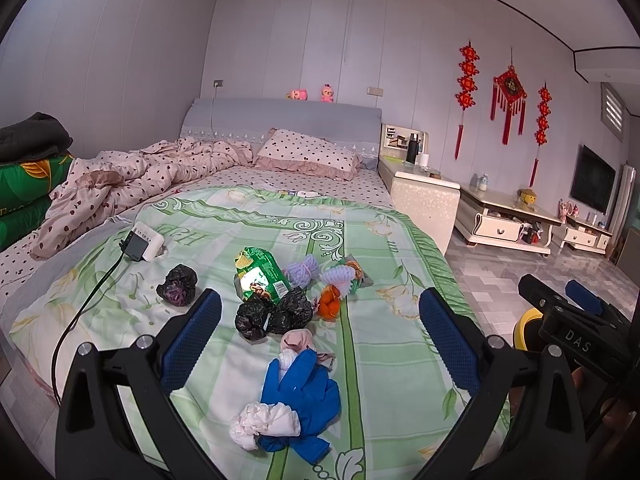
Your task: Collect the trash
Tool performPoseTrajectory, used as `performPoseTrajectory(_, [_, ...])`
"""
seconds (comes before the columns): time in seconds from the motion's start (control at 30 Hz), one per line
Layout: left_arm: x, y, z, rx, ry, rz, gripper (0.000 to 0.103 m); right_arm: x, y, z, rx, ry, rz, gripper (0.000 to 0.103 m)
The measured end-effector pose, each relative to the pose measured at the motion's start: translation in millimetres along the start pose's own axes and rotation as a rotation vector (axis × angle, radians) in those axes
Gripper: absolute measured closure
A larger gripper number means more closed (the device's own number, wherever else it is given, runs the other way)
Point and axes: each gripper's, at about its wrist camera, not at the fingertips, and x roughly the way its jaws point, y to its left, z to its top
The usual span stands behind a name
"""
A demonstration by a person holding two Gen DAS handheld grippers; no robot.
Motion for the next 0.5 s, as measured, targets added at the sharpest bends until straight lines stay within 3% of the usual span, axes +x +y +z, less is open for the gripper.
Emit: performPoseTrajectory(0.5, [4.5, 2.8, -0.5, -0.002, 0.003, -0.002, 0.008, 1.1, -0.9, -0.3, 0.004, 0.004, 0.001, 0.008])
